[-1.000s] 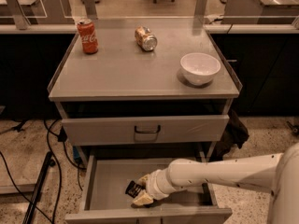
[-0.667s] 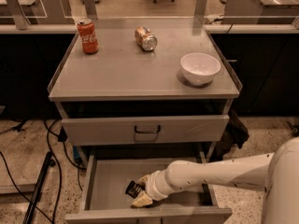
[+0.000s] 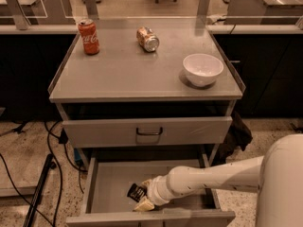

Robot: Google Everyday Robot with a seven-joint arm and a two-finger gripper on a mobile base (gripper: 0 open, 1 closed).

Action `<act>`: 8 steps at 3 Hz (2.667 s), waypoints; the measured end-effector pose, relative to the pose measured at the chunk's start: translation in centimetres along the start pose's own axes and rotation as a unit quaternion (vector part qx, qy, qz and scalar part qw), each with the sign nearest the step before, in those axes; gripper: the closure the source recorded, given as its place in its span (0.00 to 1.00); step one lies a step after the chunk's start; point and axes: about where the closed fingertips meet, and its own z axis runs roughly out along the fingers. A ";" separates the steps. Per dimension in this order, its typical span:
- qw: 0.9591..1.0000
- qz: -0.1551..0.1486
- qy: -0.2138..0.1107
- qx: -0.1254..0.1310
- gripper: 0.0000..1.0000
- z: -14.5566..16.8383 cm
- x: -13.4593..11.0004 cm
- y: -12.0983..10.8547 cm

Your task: Pick rxbar chocolate from middle drawer and place on counter

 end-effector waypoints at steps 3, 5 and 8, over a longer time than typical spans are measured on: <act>0.999 0.023 0.026 0.021 0.37 2.6 2.1 -1.6; 0.997 0.044 0.052 0.023 0.58 3.3 3.9 -2.1; 0.998 0.028 0.045 0.017 1.00 1.9 2.6 -1.5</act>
Offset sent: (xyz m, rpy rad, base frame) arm 0.0189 -0.0042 -0.0363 -0.0496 -0.0014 -0.0666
